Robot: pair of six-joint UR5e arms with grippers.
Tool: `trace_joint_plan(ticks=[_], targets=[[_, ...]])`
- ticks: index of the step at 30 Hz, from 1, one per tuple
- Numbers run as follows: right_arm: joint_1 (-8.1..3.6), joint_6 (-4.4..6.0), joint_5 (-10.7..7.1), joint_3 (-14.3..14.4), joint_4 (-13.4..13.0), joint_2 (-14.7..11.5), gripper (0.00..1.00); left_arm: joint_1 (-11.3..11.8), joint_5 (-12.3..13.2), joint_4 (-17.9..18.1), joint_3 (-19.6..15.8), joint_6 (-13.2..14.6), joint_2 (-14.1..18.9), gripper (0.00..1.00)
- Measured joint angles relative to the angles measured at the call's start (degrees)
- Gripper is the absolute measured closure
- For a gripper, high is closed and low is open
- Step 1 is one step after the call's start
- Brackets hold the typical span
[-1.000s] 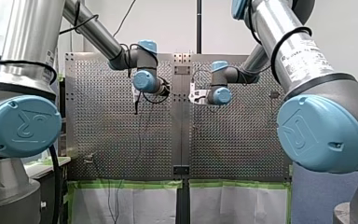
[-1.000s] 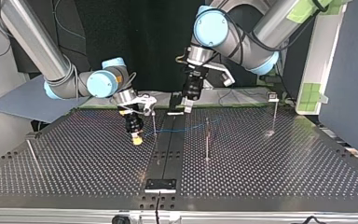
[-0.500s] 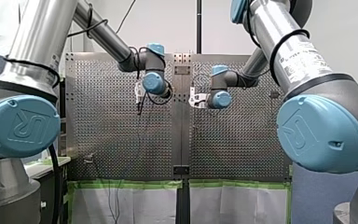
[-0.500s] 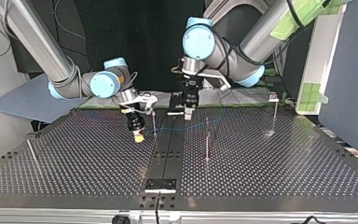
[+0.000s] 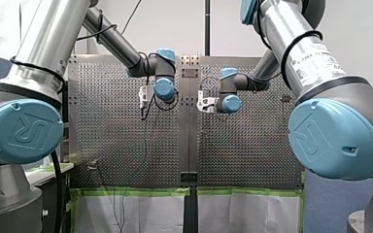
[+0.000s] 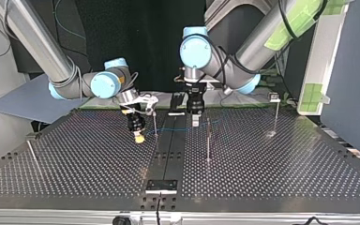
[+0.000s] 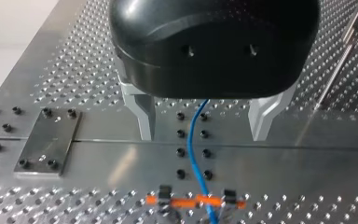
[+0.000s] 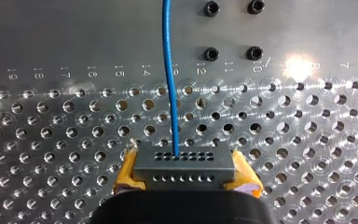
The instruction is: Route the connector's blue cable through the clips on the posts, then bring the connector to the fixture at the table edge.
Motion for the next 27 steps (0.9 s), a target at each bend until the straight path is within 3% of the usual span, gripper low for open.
trace_joint_plan(ticks=[4,13,18,27], targets=[[0.04,-0.05,0.00,0.0,-0.1,0.0,1.00,0.0,0.0,-0.4,0.9,0.2,0.0,0.00],[0.22,-0.07,0.01,0.0,0.1,0.0,1.00,-0.2,2.6,-1.0,1.8,0.2,-0.5,0.00],[0.37,-0.08,0.01,0.0,0.3,0.0,1.00,-0.2,1.6,-2.3,3.6,0.3,-2.6,0.00],[0.46,-0.14,0.01,0.0,0.4,0.0,1.00,0.4,-0.9,-0.7,6.6,-0.3,-4.9,0.00]])
